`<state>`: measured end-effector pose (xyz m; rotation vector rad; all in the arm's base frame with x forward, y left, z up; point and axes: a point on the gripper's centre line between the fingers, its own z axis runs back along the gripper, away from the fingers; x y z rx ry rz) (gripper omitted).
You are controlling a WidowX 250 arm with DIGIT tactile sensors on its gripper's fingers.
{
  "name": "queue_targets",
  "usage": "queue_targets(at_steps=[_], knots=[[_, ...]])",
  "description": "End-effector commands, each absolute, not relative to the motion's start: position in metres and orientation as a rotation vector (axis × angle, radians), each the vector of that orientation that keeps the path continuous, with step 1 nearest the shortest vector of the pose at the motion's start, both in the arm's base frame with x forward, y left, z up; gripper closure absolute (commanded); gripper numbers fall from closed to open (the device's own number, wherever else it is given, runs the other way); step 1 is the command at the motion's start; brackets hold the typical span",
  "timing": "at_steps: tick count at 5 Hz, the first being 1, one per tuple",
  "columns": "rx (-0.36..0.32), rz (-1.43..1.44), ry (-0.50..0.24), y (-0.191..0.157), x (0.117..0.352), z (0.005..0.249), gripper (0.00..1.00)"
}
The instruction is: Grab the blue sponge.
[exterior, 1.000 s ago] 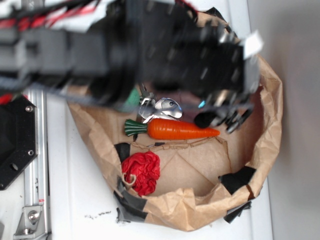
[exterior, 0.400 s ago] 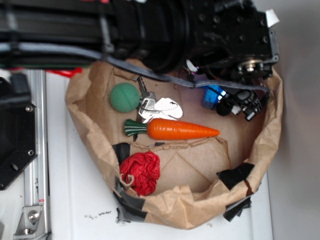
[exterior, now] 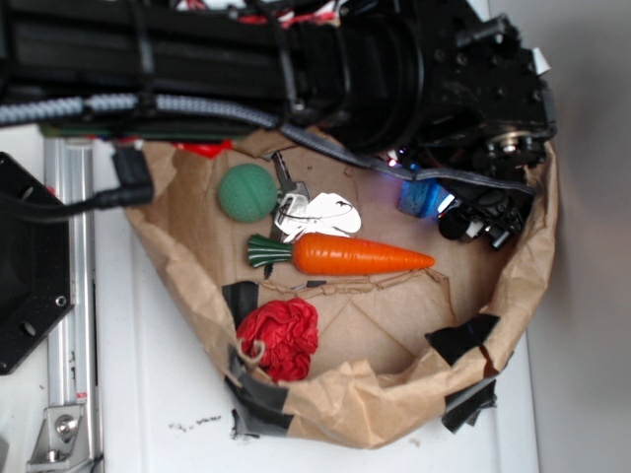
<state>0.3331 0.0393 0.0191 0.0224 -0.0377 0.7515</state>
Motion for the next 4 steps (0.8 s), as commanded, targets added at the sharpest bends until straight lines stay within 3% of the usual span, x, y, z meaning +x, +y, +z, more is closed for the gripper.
queue_targets(at_steps=[1, 2, 3, 4], knots=[[0.145, 0.325, -0.373, 0.018, 0.299, 0.081, 1.0], [0.047, 0.117, -0.396, 0.012, 0.278, 0.131, 1.0], [0.014, 0.048, -0.337, 0.005, 0.272, 0.173, 1.0], [0.023, 0.022, -0.323, -0.005, 0.272, 0.177, 1.0]])
